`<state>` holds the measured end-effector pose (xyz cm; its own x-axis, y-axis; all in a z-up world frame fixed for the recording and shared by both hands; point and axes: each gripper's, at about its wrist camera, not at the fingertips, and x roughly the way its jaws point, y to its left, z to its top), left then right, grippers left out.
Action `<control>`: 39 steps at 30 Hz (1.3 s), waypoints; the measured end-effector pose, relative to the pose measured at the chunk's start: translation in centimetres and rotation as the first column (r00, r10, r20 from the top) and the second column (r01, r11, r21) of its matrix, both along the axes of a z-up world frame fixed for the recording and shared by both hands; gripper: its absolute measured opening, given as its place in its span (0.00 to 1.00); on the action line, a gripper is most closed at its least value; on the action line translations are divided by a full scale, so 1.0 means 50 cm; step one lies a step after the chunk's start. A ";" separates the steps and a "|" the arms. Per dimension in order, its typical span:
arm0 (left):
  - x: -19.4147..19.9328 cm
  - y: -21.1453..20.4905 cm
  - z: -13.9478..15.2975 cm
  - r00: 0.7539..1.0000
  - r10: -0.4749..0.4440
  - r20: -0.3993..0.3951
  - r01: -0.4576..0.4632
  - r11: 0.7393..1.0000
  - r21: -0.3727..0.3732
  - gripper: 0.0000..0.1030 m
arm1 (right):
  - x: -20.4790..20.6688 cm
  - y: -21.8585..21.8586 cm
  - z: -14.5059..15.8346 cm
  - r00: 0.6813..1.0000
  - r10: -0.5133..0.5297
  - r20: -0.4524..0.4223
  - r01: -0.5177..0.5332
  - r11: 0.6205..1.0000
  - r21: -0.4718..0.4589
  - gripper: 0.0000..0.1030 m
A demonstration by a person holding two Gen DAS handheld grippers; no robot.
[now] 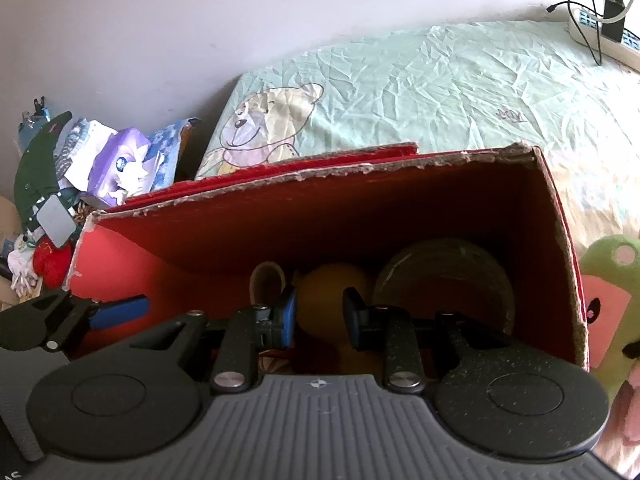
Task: Organize objects
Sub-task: 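Withdraw the open right tool up out of the red box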
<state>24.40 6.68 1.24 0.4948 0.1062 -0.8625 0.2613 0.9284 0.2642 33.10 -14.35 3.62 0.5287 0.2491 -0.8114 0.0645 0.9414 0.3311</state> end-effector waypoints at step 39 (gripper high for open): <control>0.013 0.014 0.008 1.000 -0.003 0.003 0.003 1.000 0.021 0.77 | -0.001 0.000 -0.005 1.000 -0.007 -0.029 0.006 1.000 -0.023 0.31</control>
<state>25.06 7.38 1.64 0.4975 0.1226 -0.8587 0.2633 0.9219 0.2842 33.07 -14.37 3.36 0.5062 0.2272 -0.8320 0.0798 0.9482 0.3074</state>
